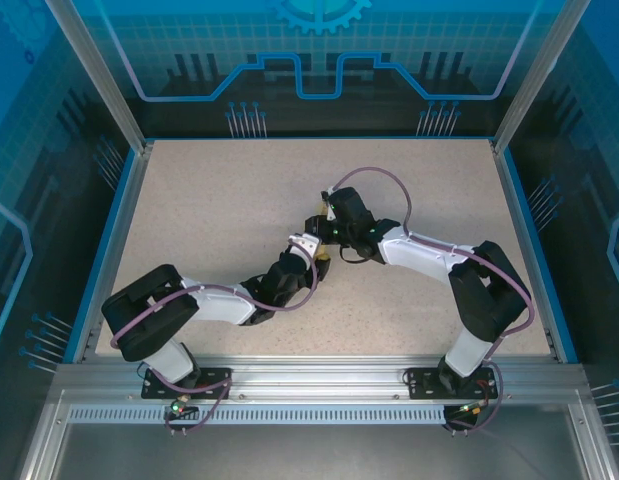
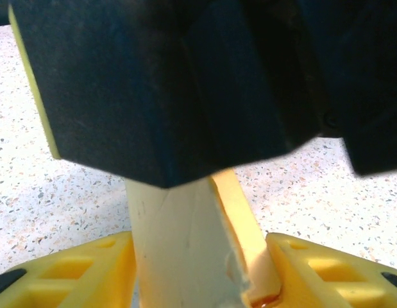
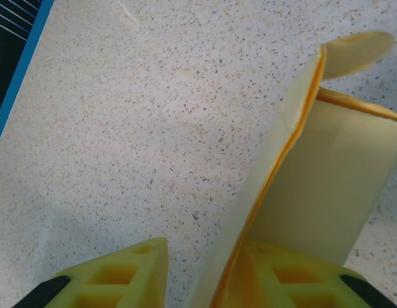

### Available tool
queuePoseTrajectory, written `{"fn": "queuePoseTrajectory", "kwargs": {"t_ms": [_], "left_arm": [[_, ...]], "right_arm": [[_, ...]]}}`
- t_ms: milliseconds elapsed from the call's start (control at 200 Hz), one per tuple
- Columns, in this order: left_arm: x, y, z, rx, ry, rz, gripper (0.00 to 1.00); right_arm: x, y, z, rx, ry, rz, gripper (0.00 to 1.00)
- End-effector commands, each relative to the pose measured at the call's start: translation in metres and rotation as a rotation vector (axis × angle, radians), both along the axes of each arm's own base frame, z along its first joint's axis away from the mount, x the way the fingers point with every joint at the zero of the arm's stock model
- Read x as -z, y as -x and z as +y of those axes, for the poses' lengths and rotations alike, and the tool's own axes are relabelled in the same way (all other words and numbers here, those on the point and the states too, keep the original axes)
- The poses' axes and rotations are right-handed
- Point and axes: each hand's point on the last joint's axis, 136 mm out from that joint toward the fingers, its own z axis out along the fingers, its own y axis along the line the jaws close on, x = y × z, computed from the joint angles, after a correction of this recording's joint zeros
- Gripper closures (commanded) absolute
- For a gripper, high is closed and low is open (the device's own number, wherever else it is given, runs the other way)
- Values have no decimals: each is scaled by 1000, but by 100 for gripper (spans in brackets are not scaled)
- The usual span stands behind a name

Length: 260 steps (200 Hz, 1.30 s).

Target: Fold the paper box

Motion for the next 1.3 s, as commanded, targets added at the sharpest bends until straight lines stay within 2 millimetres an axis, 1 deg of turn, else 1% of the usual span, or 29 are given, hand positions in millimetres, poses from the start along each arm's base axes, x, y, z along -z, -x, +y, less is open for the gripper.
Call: {"fn": "queuePoseTrajectory", "kwargs": {"t_ms": [0, 180, 315, 390, 495, 640, 740, 810, 961, 1121, 1221, 1296], "left_arm": [[-10, -2, 3, -15, 25, -57, 49], [-6, -4, 7, 14, 30, -47, 59], [-7, -6, 13, 39, 52, -36, 60], [-8, -6, 14, 73, 61, -27, 60], [-13, -8, 17, 118, 78, -29, 61], [-21, -7, 24, 202, 93, -33, 62], [-30, -6, 27, 287, 114, -24, 63], [-34, -6, 29, 339, 110, -21, 64], [-37, -6, 33, 431, 63, -6, 65], [-41, -3, 38, 527, 58, 17, 65], [-42, 0, 38, 590, 66, 11, 65], [-43, 0, 40, 615, 76, -2, 65]], "right_arm": [[-1, -1, -2, 0, 14, 15, 64], [-22, -9, -4, -5, -4, -24, 59], [-43, -16, -13, -4, -11, -66, 54], [-58, -18, -16, -22, -38, -97, 51], [-76, -20, -20, -55, -52, -146, 48], [-93, -23, -34, -106, -15, -218, 47], [-103, -24, -41, -193, 33, -272, 47], [-104, -23, -41, -289, 58, -289, 47], [-96, -23, -43, -429, 152, -339, 48], [-94, -23, -56, -504, 282, -424, 48], [-84, -21, -61, -568, 344, -444, 48], [-80, -24, -69, -567, 389, -473, 48]]}}
